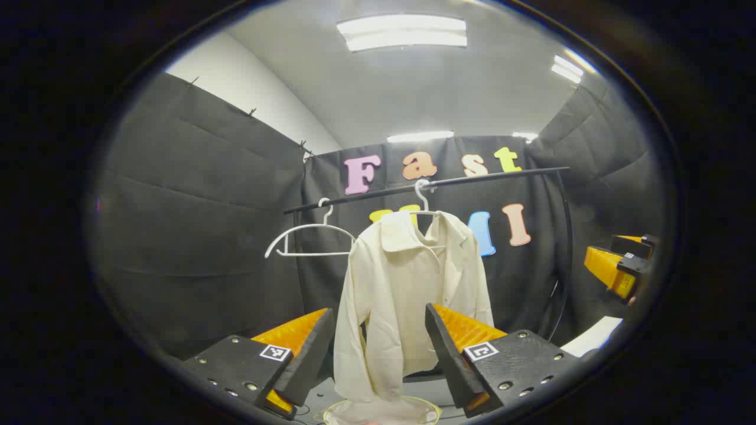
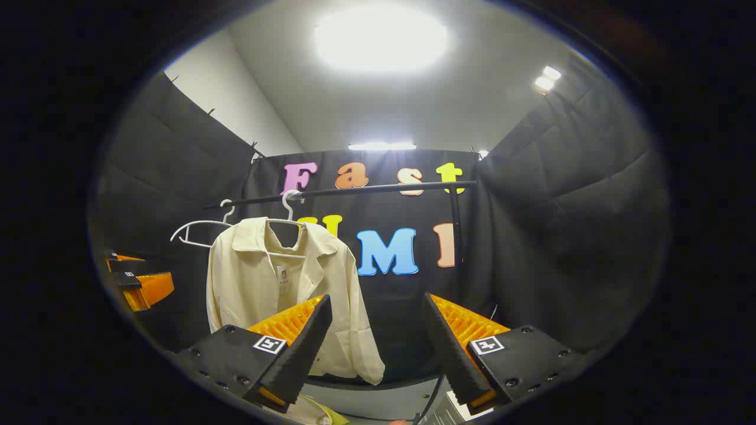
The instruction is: Grasp the clothes on the hanger with both hands and then place them into the laundry hamper below.
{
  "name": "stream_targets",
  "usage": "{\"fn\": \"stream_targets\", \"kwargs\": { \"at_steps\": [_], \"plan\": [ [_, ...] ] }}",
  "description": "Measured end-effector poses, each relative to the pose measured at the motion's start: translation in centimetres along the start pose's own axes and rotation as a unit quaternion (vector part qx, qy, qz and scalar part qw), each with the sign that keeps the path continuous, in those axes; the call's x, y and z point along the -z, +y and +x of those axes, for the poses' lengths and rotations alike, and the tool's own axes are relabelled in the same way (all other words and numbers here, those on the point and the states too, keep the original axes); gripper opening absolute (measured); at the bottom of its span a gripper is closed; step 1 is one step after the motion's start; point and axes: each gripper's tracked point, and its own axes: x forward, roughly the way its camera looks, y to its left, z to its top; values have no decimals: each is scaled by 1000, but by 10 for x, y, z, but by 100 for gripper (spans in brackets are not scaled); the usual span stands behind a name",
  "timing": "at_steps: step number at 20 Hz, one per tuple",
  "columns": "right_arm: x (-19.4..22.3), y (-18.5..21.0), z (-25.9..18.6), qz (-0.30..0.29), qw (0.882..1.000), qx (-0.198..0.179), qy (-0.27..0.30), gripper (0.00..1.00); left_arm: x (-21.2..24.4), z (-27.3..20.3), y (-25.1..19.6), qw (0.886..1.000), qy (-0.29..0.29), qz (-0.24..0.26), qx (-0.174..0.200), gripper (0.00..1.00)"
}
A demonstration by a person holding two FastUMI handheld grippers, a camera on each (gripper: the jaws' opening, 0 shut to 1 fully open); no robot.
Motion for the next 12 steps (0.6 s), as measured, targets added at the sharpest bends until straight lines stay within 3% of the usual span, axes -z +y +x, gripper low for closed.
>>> {"fn": "stream_targets", "kwargs": {
  "at_steps": [12],
  "plan": [
    [3,2,11,5,1000,-9,7,97,-9,0,-3,1000,-9,10,10,89]
  ]
}}
